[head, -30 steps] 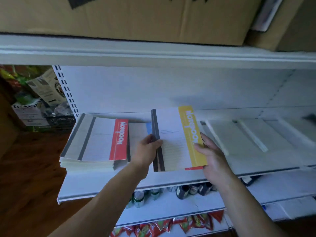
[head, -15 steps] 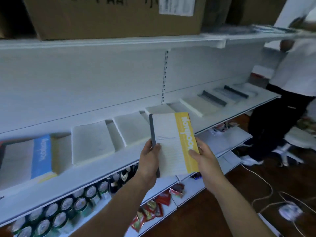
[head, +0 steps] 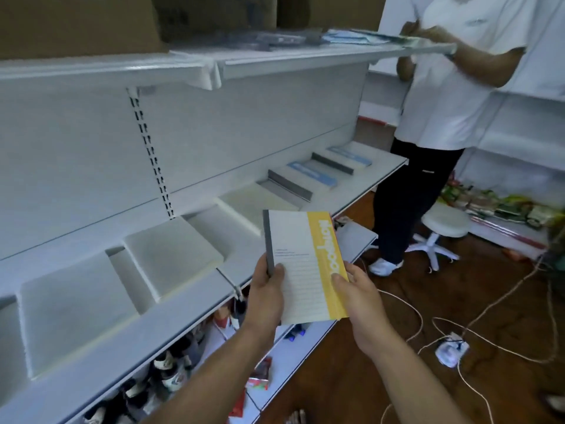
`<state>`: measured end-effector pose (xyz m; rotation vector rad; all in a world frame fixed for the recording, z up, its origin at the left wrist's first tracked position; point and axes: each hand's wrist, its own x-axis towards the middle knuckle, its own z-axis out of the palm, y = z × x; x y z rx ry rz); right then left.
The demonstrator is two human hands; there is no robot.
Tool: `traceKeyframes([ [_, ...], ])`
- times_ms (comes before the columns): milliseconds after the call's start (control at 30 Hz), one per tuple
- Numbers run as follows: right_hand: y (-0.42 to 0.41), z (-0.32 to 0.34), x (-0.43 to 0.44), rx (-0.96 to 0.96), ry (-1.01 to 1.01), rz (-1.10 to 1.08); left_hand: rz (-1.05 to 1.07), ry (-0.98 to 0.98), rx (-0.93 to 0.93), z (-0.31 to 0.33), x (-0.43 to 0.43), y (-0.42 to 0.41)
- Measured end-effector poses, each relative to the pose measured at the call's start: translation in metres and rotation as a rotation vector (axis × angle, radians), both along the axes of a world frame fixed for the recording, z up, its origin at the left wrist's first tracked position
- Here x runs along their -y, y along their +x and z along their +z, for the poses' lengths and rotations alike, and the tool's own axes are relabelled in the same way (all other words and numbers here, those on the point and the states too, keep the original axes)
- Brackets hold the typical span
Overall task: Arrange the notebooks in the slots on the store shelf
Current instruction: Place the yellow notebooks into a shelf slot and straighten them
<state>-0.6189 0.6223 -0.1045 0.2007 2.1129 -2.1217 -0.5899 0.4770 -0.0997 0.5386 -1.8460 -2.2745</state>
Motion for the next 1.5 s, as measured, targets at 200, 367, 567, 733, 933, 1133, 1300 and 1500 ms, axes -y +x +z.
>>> traceKeyframes([
  [200, -0.135, 0.021, -0.043, -0.025, 0.066, -0.055, -0.032, 0.094, -0.027, 0.016, -0.044, -0.143],
  [367, -0.217, 0.023, -0.069, -0.097, 0.092, -0.047, -0.006, 0.091, -0.03, 0.019, -0.075, -0.228],
  [567, -0.314, 0.005, -0.081, -0.133, 0.234, 0.096, 0.122, -0.003, -0.031, 0.0, -0.089, -0.304],
  [733, -0.397, -0.005, -0.067, -0.214, 0.368, 0.346, 0.376, -0.249, -0.038, -0.016, -0.09, -0.366],
  [933, -0.473, -0.003, -0.036, -0.315, 0.424, 0.635, 0.665, -0.518, 0.112, -0.034, -0.073, -0.419],
  [1133, -0.513, -0.029, -0.021, -0.333, 0.458, 0.757, 0.671, -0.658, 0.331, -0.04, -0.065, -0.444],
  [1300, -0.521, -0.036, -0.017, -0.3, 0.459, 0.853, 0.633, -0.576, 0.459, -0.049, -0.052, -0.447],
  [1500, -0.513, -0.048, -0.018, -0.239, 0.451, 0.933, 0.604, -0.341, 0.379, -0.033, -0.048, -0.437],
])
